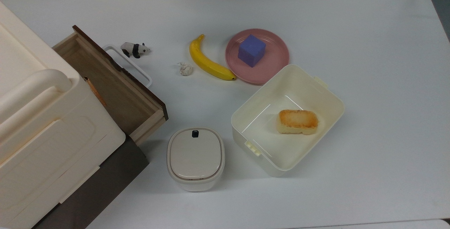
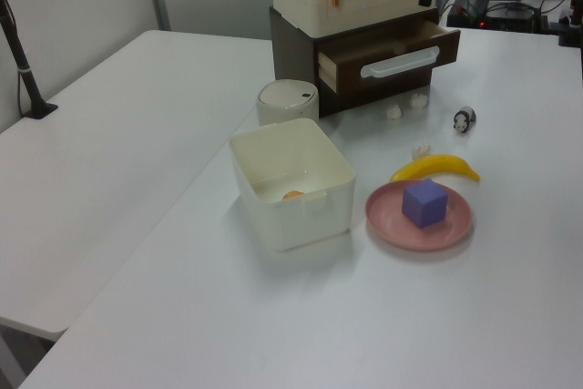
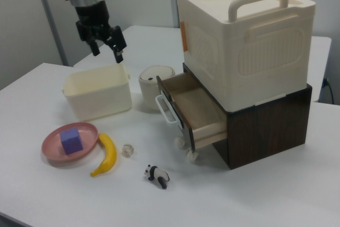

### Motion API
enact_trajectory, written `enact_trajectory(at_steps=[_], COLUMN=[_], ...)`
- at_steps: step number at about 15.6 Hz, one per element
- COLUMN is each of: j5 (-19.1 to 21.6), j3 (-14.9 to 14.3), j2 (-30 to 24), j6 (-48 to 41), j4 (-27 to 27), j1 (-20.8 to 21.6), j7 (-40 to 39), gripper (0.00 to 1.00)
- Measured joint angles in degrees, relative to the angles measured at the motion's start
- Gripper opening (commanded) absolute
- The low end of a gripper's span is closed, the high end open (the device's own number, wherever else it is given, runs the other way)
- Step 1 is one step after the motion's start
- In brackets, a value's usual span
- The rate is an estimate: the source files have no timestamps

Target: Slide the drawer open

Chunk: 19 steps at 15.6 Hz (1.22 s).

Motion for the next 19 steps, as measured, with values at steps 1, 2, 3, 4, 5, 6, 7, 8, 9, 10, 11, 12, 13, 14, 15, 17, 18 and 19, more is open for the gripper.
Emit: enact_trajectory(at_steps=[1,2,3,4,5,6,7,8,9,10,11,12,13,14,15,17,18,19], j5=[0.00,0.00,0.00,0.00,0.00,0.00,0.00,0.00,0.02,0.14,0.35,0.51,0.52,0.52,0.52,0.52,0.52,0.52], j3=[-0.11,-0.14,-0.15,-0.19,-0.21,-0.21,-0.21,-0.21,-0.21,-0.19,-0.13,0.00,0.18,0.31,0.34,0.34,0.34,0.34], j2=[0.04,0.05,0.05,0.05,0.05,0.04,0.04,0.04,0.04,0.04,0.04,0.04,0.02,0.00,0.00,0.00,0.00,0.01], j6=[2.08,2.84,3.06,3.07,3.08,3.08,3.09,3.09,3.09,3.14,3.23,3.26,3.26,3.26,3.26,3.26,3.26,3.26], j4=[-0.42,-0.66,-0.74,-0.74,-0.74,-0.73,-0.73,-0.73,-0.73,-0.73,-0.72,-0.70,-0.69,-0.69,-0.69,-0.69,-0.72,-0.75], j1=[-0.62,-1.00,-1.28,-1.38,-1.38,-1.38,-1.38,-1.38,-1.37,-1.34,-1.27,-1.16,-1.01,-0.84,-0.67,-0.58,-0.57,-0.56], j7=[0.00,0.00,0.00,0.00,0.01,0.04,0.07,0.12,0.27,1.22,3.24,5.77,8.00,9.31,10.06,9.86,8.70,7.60], gripper=[1.00,1.00,1.00,1.00,1.00,1.00,1.00,1.00,1.00,1.00,1.00,1.00,1.00,1.00,1.00,1.00,1.00,1.00])
